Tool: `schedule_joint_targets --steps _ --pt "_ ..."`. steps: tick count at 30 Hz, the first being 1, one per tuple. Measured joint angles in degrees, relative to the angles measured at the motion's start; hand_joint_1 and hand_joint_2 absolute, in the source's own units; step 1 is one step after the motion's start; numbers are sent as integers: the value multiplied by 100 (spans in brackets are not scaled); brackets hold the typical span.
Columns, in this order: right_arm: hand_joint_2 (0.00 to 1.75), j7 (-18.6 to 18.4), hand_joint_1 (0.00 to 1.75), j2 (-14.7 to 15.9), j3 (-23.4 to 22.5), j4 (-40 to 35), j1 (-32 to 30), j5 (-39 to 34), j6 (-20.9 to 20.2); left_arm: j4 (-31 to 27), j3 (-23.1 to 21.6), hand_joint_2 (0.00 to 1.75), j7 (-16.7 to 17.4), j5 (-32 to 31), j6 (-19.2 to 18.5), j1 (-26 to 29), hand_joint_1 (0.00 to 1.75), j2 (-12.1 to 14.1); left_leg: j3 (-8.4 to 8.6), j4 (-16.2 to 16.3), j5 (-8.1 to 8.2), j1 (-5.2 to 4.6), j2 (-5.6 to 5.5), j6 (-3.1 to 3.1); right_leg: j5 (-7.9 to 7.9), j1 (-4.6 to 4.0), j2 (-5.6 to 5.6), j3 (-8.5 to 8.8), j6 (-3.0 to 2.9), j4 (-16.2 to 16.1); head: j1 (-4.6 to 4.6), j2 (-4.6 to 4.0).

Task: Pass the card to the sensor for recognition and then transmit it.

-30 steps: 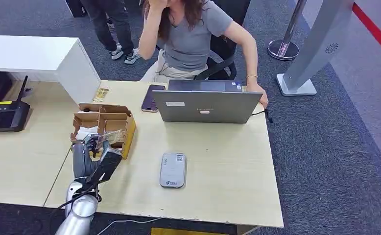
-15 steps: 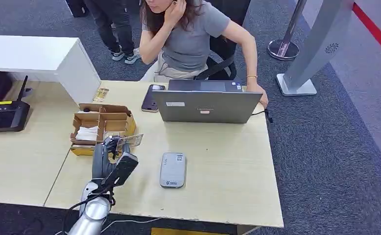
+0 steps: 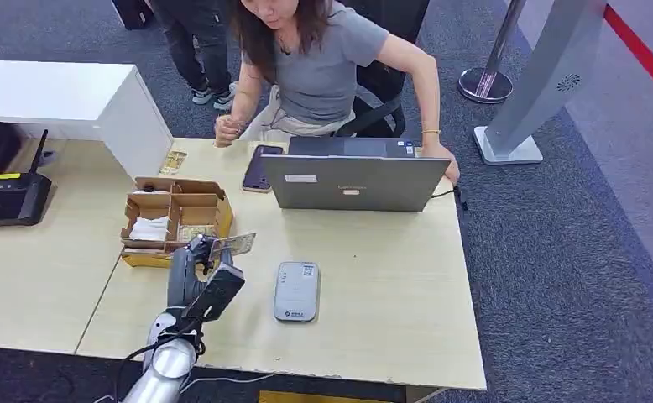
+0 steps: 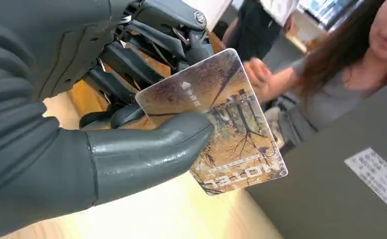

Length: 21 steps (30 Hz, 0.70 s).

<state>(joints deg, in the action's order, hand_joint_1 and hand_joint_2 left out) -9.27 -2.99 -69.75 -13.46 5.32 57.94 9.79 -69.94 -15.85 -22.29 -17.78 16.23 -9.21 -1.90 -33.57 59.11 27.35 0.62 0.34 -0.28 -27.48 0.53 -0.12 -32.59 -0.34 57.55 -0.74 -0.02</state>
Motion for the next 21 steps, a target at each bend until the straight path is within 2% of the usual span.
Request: schedule_joint_targets --steps 7,12,14,16,17,19,21 --pt "0 0 0 0 52 0 0 17 11 147 17 175 -52 1282 -768 1 175 -90 -1 0 0 0 0 0 0 0 0 0 0 0 0 0" --pt "0 0 0 0 74 0 -1 17 26 262 42 175 -76 1424 -838 0 175 -96 0 0 0 1 0 0 0 0 -1 0 0 0 0 2" --pt "0 0 0 0 74 0 0 18 24 300 42 175 -94 1236 -678 -4 175 -94 0 0 0 1 0 0 0 0 0 0 0 0 0 0" --pt "0 0 0 0 74 2 -1 18 20 330 37 175 -43 719 -296 -27 175 -83 0 0 0 1 0 0 0 0 0 0 0 0 0 0" --pt "0 0 0 0 74 2 -1 15 2 352 -6 175 70 92 122 -69 175 -37 0 0 0 1 0 0 0 0 0 -1 0 0 0 0" --pt "0 -2 0 0 74 2 0 20 -26 385 -103 175 293 -864 579 -202 175 94 0 0 -1 1 0 0 0 0 -1 0 0 0 0 0" --pt "0 -20 0 0 79 2 0 35 -46 413 -188 175 475 -1506 756 -345 175 239 0 0 -1 2 0 -1 0 0 -1 0 0 1 -2 0"
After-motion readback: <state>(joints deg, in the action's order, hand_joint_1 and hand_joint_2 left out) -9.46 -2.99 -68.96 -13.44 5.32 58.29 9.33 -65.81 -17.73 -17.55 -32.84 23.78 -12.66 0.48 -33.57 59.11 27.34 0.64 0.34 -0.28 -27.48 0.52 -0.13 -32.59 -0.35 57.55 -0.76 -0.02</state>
